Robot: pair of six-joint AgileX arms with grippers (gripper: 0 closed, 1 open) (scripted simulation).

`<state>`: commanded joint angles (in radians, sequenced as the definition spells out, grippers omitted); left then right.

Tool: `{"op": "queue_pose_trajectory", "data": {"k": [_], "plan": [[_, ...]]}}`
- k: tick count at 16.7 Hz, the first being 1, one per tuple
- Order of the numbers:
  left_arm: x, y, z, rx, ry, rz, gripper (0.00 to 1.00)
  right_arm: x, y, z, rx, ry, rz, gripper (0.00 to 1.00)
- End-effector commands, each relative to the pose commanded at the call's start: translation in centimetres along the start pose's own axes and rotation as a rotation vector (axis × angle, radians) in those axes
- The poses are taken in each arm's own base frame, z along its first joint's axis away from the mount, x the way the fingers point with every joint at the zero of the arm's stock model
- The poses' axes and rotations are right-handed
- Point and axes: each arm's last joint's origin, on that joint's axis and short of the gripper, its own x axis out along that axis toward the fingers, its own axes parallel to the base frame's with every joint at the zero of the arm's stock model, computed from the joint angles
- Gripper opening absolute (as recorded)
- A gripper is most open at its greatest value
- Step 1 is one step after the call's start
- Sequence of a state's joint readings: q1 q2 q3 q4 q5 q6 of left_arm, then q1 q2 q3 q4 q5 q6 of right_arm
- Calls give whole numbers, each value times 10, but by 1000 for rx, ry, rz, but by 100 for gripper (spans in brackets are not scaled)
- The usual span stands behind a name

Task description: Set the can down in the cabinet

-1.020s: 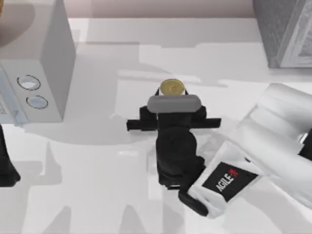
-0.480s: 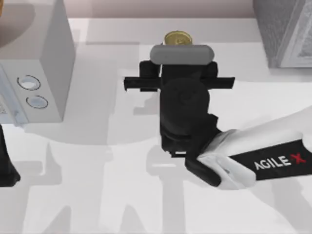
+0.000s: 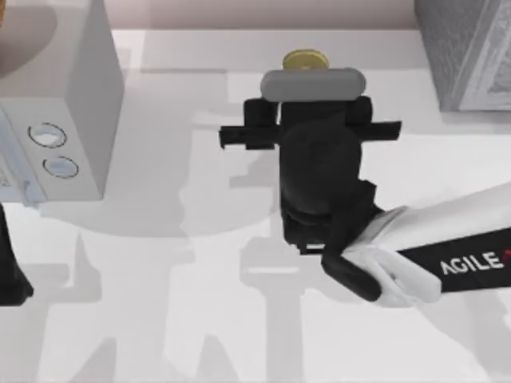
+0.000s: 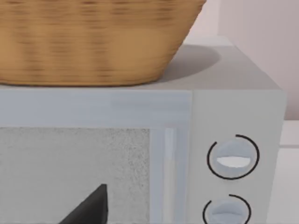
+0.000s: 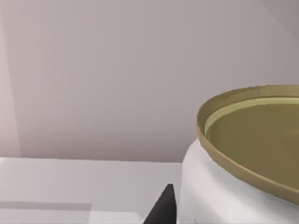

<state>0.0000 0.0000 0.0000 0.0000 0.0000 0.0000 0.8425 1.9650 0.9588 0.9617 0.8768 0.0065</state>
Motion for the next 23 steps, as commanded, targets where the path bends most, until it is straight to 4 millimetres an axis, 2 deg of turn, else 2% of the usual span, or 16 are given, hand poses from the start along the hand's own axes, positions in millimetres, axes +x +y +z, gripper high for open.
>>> {"op": "queue_pose_trajectory", "data": {"k": [3, 6, 9, 12, 14, 17, 21, 23], "plan": [[0, 0, 0, 0, 0, 0, 100, 1, -40, 11, -62, 47, -8, 0], [0, 0, 0, 0, 0, 0, 100, -8, -96, 37, -74, 68, -11, 0], [0, 0, 0, 0, 0, 0, 100, -39, -158, 71, -19, 26, -2, 0], [0, 0, 0, 0, 0, 0, 100, -88, -217, 91, 58, -73, 5, 0], [0, 0, 0, 0, 0, 0, 100, -121, -247, 85, 84, -125, -1, 0], [0, 0, 0, 0, 0, 0, 100, -154, -272, 53, 80, -133, -16, 0], [0, 0, 0, 0, 0, 0, 100, -169, -283, 4, 50, -64, -10, 0], [0, 0, 0, 0, 0, 0, 100, -170, -285, -12, 40, -31, 5, 0]]}}
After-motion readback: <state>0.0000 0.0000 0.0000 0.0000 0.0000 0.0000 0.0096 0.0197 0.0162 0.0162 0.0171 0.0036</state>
